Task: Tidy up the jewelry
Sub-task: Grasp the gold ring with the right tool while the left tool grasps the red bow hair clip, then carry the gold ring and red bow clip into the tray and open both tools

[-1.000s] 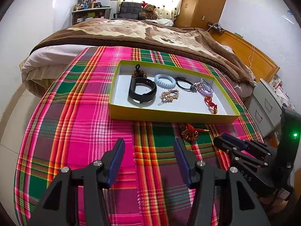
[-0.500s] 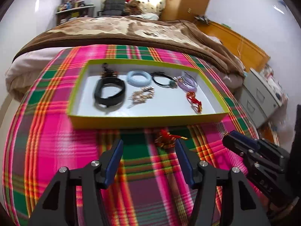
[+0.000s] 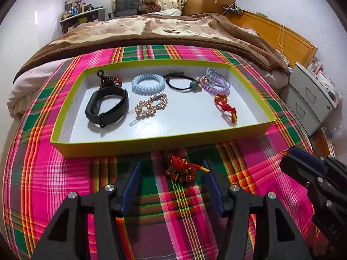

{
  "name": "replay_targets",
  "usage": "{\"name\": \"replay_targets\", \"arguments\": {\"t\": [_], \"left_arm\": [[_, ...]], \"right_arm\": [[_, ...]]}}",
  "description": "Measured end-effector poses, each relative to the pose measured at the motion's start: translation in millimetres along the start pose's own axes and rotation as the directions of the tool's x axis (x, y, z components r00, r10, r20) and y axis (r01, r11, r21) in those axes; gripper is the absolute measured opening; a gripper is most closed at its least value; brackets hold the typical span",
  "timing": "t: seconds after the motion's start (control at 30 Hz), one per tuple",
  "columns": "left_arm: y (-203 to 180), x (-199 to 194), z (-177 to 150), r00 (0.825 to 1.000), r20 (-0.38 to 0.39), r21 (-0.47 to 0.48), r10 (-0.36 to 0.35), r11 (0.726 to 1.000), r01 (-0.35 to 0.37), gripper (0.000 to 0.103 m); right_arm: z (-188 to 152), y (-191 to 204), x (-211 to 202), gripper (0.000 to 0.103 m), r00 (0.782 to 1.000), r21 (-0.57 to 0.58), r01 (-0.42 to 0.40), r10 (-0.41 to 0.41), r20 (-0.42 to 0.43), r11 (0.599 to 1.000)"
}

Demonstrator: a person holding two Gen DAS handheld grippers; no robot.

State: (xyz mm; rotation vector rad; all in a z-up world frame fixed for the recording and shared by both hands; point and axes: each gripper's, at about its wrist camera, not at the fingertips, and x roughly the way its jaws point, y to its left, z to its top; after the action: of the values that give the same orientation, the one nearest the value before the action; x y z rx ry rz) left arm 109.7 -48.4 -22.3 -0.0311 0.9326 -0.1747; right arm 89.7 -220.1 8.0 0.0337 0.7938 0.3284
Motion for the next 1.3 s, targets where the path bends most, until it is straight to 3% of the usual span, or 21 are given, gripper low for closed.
{"name": "replay_targets", "arguments": {"t": [0.2,0.4,1.3], "left_arm": [[-2,2,-1,0.999,0.009,0.015,0.038,0.999,-0.038,0.054],[-4,3,-1,0.999,0.011,0.04,0.047,0.998,-0.048,0.029],[7,-37,0,0.995,0.102,0.017,0.023,1.0,-0.024,0.027]], "right_arm": [[0,0,1,0.023,1.0,-0.004,-0.012,0.012,0.001,1.0],[1,2,2,0.023,1.0,-0.005,-0.01,0.01,0.0,1.0],[7,12,-13,0.023,0.999,-0.018,-0.001,0.001,0.043,1.0]]}}
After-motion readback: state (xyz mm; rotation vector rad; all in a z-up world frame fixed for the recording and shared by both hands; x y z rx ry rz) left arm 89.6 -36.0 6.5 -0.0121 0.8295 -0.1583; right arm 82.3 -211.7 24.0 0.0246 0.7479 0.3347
